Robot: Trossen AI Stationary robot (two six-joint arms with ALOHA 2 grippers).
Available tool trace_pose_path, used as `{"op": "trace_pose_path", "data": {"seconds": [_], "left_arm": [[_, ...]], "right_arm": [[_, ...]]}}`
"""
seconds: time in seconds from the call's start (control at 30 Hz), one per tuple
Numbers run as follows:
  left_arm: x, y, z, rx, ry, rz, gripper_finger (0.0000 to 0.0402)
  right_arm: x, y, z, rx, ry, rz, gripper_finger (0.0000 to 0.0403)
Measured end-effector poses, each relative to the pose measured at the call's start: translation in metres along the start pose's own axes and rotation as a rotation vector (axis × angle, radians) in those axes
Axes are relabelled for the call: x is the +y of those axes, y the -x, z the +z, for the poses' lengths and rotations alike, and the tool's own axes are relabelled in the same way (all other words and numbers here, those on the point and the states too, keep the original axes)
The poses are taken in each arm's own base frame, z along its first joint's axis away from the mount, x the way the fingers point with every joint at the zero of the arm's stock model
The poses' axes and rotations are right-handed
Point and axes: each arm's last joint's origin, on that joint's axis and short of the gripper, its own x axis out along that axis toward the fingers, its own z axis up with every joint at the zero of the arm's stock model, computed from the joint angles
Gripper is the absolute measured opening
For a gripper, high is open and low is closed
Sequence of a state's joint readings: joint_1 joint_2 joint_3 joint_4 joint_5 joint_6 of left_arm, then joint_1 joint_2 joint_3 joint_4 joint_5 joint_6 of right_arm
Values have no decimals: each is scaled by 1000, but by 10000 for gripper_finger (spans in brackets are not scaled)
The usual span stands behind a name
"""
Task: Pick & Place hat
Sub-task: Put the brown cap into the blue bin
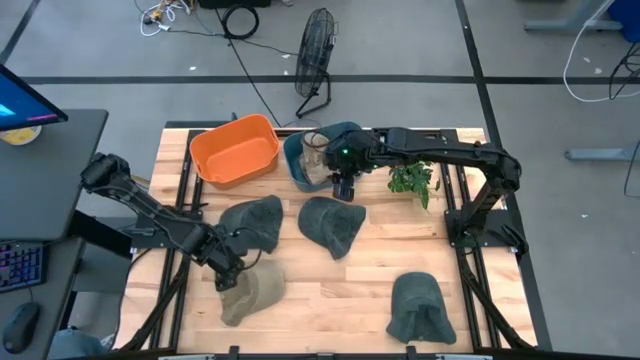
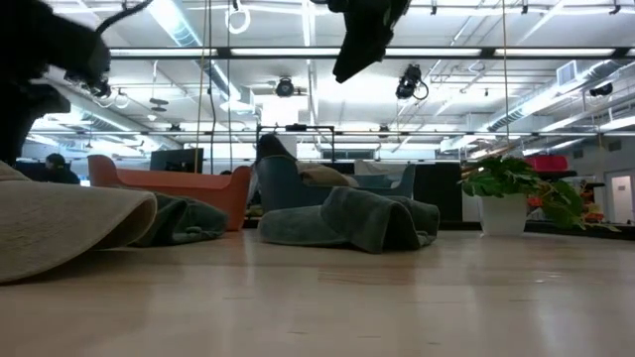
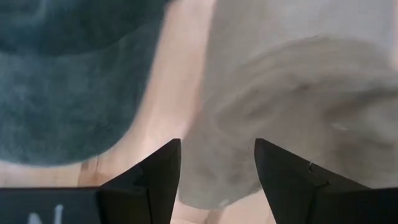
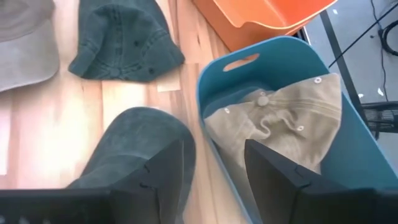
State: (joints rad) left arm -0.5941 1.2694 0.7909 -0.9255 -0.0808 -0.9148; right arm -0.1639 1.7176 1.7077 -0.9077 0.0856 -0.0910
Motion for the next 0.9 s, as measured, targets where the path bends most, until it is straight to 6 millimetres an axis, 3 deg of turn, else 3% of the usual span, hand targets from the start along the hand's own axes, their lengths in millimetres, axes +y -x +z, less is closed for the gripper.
{"op": "trace_pose_path", "data": {"seconds": [0.67,0.8,0.9], "left_arm": [[12,-42,-15,0,16,-54,206],[14,-48,-16,-13,-9,-72,170],[15,-50,-17,-11,-2,-70,106]], "right_arm": [[5,0,1,-2,3,8,174],[5,0,1,-3,-11,8,174],[5,0,1,-2,-12,7,174]]}}
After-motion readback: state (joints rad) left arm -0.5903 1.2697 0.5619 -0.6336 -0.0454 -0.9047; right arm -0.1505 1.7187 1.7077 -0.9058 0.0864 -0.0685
